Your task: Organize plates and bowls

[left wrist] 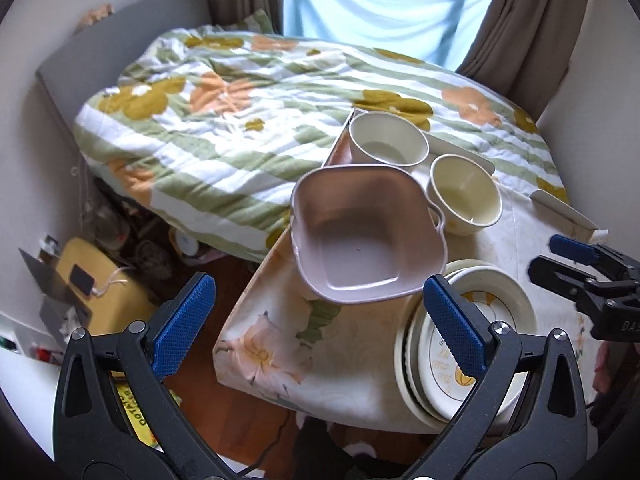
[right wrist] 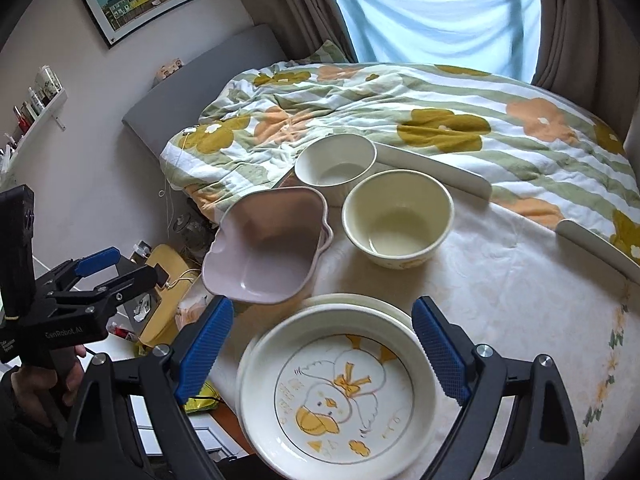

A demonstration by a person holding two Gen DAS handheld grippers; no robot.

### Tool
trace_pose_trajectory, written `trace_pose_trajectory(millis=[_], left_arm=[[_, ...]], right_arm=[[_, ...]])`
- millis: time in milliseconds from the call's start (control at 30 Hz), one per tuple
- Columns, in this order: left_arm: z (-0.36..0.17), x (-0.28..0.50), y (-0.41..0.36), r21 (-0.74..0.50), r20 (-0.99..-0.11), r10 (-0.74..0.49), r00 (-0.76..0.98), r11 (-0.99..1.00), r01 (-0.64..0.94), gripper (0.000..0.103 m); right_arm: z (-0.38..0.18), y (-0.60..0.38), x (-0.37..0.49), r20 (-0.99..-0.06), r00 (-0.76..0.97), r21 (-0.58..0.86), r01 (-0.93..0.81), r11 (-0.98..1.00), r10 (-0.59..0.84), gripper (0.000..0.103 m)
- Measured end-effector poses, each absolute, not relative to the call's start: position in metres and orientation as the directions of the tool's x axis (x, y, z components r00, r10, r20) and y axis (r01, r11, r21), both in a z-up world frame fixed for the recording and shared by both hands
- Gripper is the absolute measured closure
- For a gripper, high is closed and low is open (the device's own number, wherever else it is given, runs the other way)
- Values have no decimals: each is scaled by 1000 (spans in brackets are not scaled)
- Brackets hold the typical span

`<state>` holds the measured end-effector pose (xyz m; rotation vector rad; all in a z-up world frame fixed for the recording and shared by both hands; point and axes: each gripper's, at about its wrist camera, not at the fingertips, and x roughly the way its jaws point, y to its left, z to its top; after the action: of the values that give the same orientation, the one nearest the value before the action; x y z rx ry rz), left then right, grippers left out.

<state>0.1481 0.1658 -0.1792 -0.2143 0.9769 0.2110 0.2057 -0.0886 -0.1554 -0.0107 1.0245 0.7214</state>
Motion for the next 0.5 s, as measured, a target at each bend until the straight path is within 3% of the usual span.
trace_pose_trajectory(millis=[167,233,333,367,433,500], left_arm=[[-221,175,196,-224,-869,-60,491,933,-282,1],[-237,187,205,-257,-880,-104,463,925,-279,6],[-255,204,206,-259,-896,-135,423,933,-250,22],[-261,209,205,-259,-901,-144,409,935,-241,27],[-271,217,206,-274,-906,-170,388,933,-232,32],[-278,222,207,-280,-907,-181,380,933,-226,37]], right_arm=[[-193,-51,237,-817,214,389,-481,786,535,14],[-207,-40,248,-831,191,392,-464,794,522,14],[-219,-23,257,-840,176,388,-466,795,514,15],[-224,-18,258,-845,172,383,-466,798,506,17],[-231,-10,261,-849,163,385,-461,800,502,34],[-239,-6,264,-851,155,396,-439,807,502,39]])
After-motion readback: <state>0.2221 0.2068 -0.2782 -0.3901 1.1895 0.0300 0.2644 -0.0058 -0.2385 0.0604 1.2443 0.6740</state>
